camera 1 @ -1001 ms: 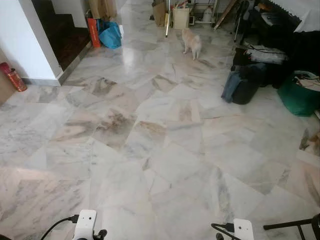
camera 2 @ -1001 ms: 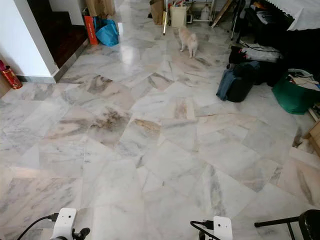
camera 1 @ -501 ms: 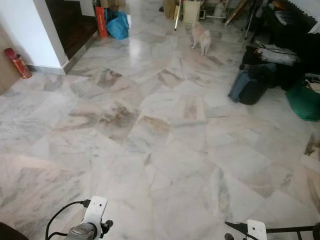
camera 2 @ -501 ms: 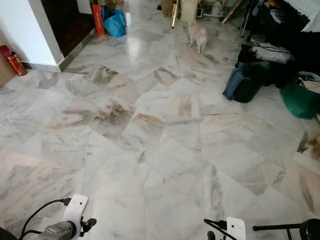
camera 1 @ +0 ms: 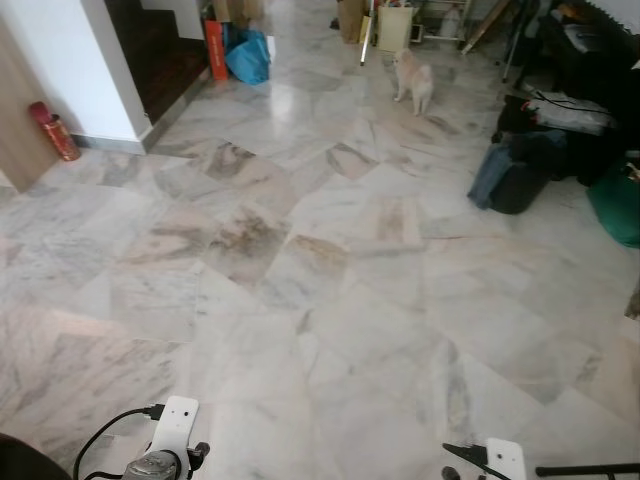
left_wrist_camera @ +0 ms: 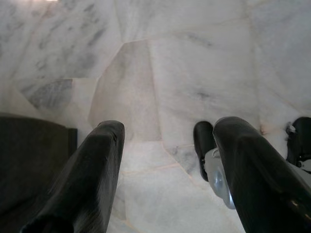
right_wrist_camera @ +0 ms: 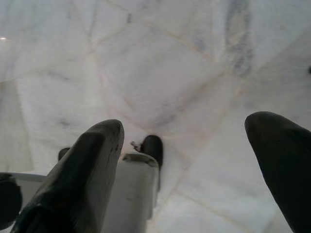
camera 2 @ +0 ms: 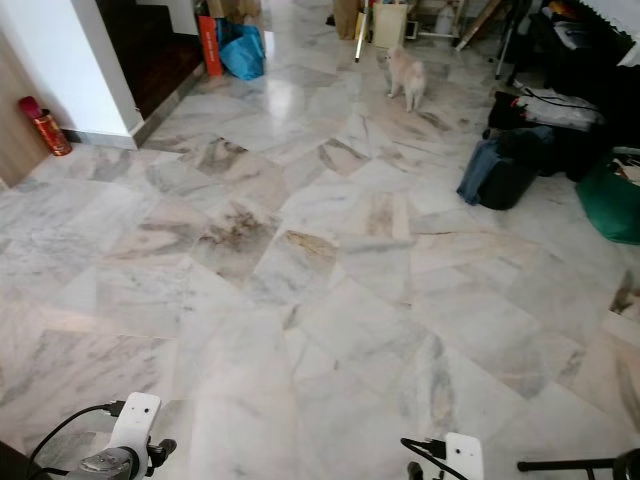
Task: Move the pillow to the sofa from floor
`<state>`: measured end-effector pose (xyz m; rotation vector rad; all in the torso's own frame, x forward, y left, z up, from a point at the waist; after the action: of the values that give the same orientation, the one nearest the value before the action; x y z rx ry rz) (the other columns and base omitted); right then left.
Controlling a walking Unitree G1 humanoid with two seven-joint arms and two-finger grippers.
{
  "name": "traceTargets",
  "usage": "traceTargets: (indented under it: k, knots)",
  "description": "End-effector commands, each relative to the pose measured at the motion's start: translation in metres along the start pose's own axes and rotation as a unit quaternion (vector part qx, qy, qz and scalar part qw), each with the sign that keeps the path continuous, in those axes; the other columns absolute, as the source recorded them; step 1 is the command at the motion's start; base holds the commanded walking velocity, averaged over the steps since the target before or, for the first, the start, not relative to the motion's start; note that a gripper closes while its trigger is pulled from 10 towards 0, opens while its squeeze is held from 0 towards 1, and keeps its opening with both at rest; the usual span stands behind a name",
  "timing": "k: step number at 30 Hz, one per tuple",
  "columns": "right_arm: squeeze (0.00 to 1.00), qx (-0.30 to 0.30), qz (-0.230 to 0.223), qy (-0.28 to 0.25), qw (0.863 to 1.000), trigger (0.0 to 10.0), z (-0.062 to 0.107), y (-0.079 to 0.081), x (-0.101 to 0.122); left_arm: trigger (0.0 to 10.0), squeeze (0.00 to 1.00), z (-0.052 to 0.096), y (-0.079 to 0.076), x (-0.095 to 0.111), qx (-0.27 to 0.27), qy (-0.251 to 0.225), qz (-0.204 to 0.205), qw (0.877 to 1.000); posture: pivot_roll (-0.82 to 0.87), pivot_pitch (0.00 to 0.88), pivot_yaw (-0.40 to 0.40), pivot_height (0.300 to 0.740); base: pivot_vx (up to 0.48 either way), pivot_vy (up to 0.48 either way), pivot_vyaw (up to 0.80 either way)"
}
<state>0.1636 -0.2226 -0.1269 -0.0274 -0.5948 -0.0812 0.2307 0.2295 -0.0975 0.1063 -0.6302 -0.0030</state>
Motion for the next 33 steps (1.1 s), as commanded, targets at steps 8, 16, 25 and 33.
traceTargets:
  k: [8, 16, 25, 33]
  knots:
    - [0.00, 0.000, 0.004, 0.009, 1.000, 10.0, 0.002, -0.002, -0.007, 10.0, 0.00, 0.000, -0.003, 0.000, 0.000, 0.000, 0.022, 1.000, 0.15, 0.000, 0.004, 0.740, 0.000, 0.000, 0.00]
    - [0.00, -0.007, -0.001, 0.015, 1.000, 10.0, 0.003, -0.006, -0.009, 10.0, 0.00, 0.000, -0.007, -0.005, -0.005, 0.003, 0.030, 1.000, 0.14, 0.000, -0.001, 0.740, 0.000, 0.000, 0.00]
    - [0.00, -0.005, -0.001, 0.014, 1.000, 10.0, 0.003, -0.006, -0.011, 10.0, 0.00, 0.001, -0.010, -0.014, -0.008, 0.014, 0.028, 0.999, 0.14, 0.000, 0.001, 0.740, -0.258, 0.000, 0.00]
    - [0.00, -0.005, 0.003, 0.016, 1.000, 10.0, 0.004, -0.006, -0.013, 10.0, 0.00, 0.001, -0.012, -0.014, -0.012, 0.013, 0.026, 1.000, 0.14, 0.000, -0.003, 0.740, -0.285, 0.000, 0.00]
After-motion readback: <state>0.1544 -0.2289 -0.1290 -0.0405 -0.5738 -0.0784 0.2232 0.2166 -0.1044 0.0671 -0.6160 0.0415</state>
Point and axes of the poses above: a point about 5 cm out from each wrist's last joint towards the gripper, its own z axis pointing back from the gripper into the wrist, its own x axis along the axis of the wrist's last joint, y = z × x, the point moved 4 cm from there along -z, pointing out of the wrist towards the gripper, and after that the axes turned 8 degrees about z, right-handed, at the moved point
